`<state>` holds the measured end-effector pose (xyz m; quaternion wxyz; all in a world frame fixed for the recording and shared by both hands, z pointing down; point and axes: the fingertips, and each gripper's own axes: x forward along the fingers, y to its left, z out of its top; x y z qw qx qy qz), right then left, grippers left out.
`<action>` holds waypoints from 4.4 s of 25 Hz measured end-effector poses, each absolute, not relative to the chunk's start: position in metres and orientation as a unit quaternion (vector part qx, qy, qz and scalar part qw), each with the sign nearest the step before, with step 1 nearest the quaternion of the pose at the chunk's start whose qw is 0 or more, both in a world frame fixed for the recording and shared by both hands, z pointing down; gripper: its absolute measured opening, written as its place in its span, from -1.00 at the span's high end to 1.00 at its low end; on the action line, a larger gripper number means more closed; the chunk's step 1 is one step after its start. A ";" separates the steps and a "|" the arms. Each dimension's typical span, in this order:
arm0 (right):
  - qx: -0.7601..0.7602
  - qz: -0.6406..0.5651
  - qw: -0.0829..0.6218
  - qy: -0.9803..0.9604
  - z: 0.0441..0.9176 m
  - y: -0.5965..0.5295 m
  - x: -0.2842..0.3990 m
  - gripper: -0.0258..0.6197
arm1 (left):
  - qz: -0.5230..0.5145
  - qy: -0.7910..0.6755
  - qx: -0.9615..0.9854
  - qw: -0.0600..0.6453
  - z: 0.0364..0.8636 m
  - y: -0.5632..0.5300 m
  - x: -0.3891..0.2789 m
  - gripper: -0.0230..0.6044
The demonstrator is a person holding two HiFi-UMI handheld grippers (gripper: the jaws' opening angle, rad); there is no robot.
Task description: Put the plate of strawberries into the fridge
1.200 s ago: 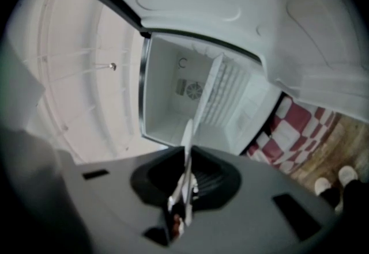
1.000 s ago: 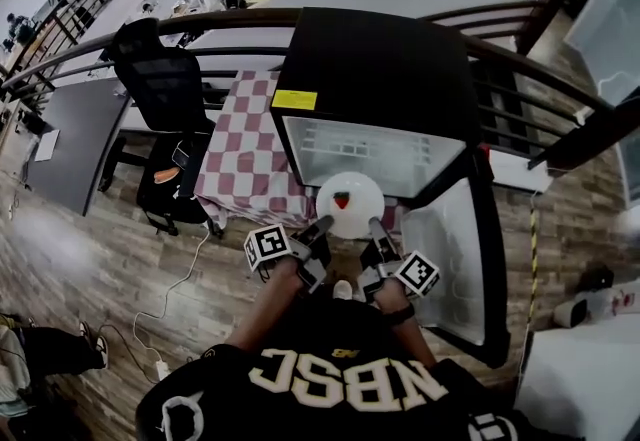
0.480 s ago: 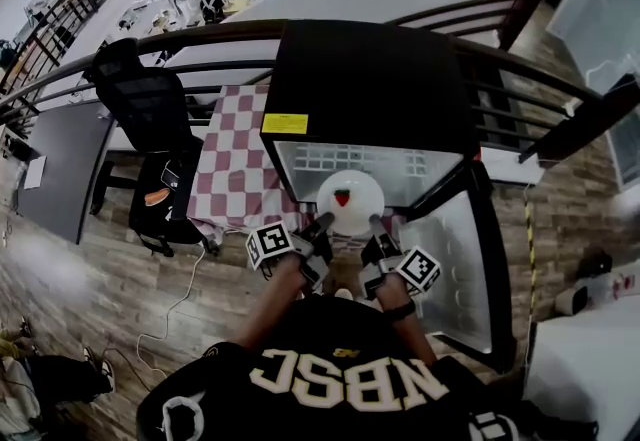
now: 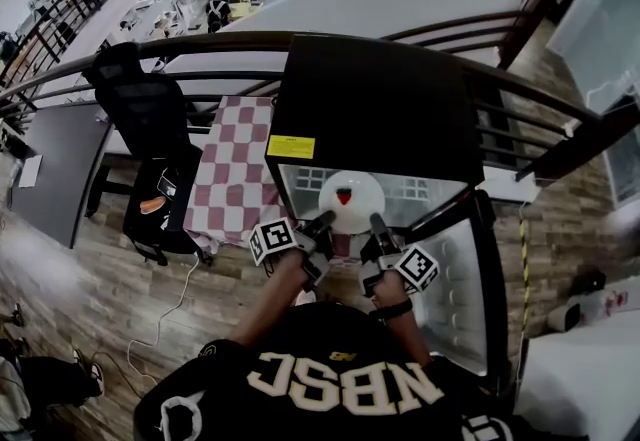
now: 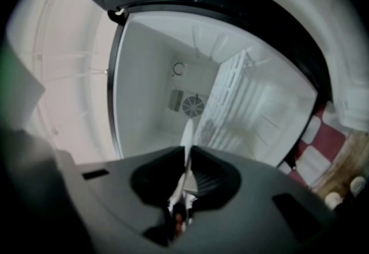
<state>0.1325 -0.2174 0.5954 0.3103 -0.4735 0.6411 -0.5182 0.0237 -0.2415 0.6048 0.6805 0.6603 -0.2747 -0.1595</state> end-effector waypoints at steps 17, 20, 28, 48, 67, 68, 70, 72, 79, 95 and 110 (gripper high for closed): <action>-0.488 -0.536 0.319 0.611 0.614 -0.253 0.145 0.81 | -0.161 -0.272 0.641 0.699 0.623 -0.276 0.035 0.85; -0.489 -0.537 0.319 0.609 0.617 -0.254 0.145 0.82 | -0.163 -0.268 0.634 0.706 0.626 -0.278 0.035 0.85; -0.491 -0.543 0.315 0.603 0.621 -0.262 0.147 0.81 | -0.167 -0.266 0.635 0.705 0.628 -0.285 0.036 0.85; -0.490 -0.528 0.295 0.628 0.614 -0.268 0.145 0.80 | -0.179 -0.270 0.642 0.695 0.623 -0.292 0.034 0.81; -0.513 -0.497 0.279 0.642 0.609 -0.260 0.150 0.43 | -0.158 -0.289 0.677 0.658 0.613 -0.286 0.028 0.48; -0.512 -0.498 0.278 0.643 0.609 -0.259 0.149 0.43 | -0.156 -0.292 0.677 0.657 0.613 -0.286 0.028 0.48; -0.510 -0.498 0.276 0.644 0.608 -0.258 0.147 0.43 | -0.151 -0.301 0.678 0.654 0.613 -0.287 0.026 0.48; -0.509 -0.496 0.276 0.648 0.607 -0.257 0.146 0.43 | -0.144 -0.311 0.679 0.649 0.615 -0.289 0.024 0.47; -0.503 -0.493 0.275 0.654 0.604 -0.254 0.141 0.43 | -0.157 -0.320 0.671 0.650 0.618 -0.293 0.012 0.46; -0.605 -0.288 0.072 0.739 0.596 -0.227 0.152 0.43 | 0.008 -0.365 0.822 0.437 0.623 -0.245 -0.016 0.46; -0.595 -0.103 -0.132 0.786 0.599 -0.189 0.120 0.23 | 0.120 -0.361 0.919 0.102 0.591 -0.212 -0.005 0.46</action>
